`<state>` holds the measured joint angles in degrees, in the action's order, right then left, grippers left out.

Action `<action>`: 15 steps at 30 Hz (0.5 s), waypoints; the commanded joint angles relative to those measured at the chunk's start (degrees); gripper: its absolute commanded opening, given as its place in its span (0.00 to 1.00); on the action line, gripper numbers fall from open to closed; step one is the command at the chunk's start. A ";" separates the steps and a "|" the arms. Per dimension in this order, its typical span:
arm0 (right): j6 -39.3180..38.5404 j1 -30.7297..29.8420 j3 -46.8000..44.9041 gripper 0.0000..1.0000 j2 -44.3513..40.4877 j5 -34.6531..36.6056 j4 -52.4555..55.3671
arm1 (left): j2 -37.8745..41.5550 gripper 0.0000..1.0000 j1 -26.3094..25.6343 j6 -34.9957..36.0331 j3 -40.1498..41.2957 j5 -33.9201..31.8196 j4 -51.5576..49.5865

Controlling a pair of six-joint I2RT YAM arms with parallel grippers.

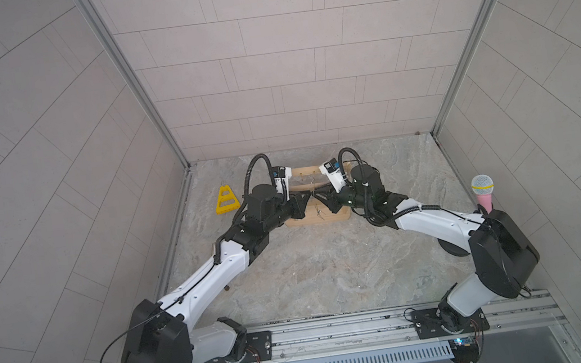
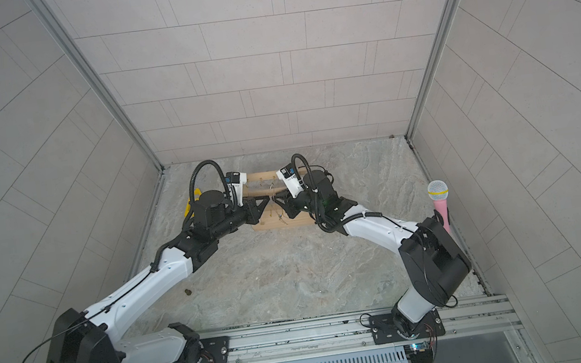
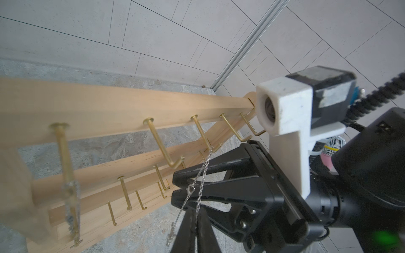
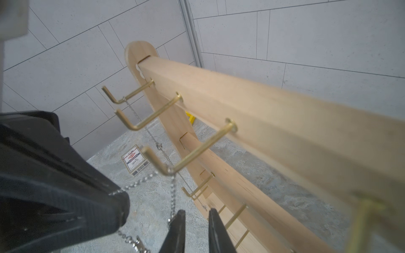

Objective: Hang the necklace on the jewelry display stand
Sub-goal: Hang the necklace on the stand.

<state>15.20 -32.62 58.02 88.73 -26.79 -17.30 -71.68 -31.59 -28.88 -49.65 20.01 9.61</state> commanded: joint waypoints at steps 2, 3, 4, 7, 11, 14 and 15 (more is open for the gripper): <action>-0.74 -0.25 -0.48 0.22 -1.98 -1.15 -0.11 | -0.16 0.09 -0.14 0.74 -1.57 -0.37 1.21; -1.09 -0.25 -0.68 0.22 -2.29 -0.88 0.18 | -0.12 0.09 -0.13 0.76 -1.58 -0.43 1.07; -1.46 -0.25 -0.98 0.22 -2.65 -0.60 0.54 | -0.07 0.09 -0.16 0.85 -1.59 -0.31 0.95; -2.10 -0.26 -1.70 0.22 -3.29 -0.60 1.13 | -0.04 0.08 -0.20 1.04 -1.71 -0.56 0.83; -1.85 -0.33 -1.52 0.23 -3.05 -1.71 0.70 | -0.24 0.09 -0.19 0.67 -1.63 -0.35 1.19; -1.08 -0.25 -1.02 0.23 -2.22 -1.99 -0.39 | -0.26 0.09 -0.17 0.65 -1.59 -0.20 1.29; -0.96 -0.27 -0.85 0.23 -1.94 -2.27 -0.69 | -0.19 0.09 -0.17 0.66 -1.60 -0.19 1.29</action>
<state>14.06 -32.62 56.86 87.20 -27.97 -16.43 -71.68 -31.59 -28.86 -49.65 19.88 9.61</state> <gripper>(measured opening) 0.230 0.087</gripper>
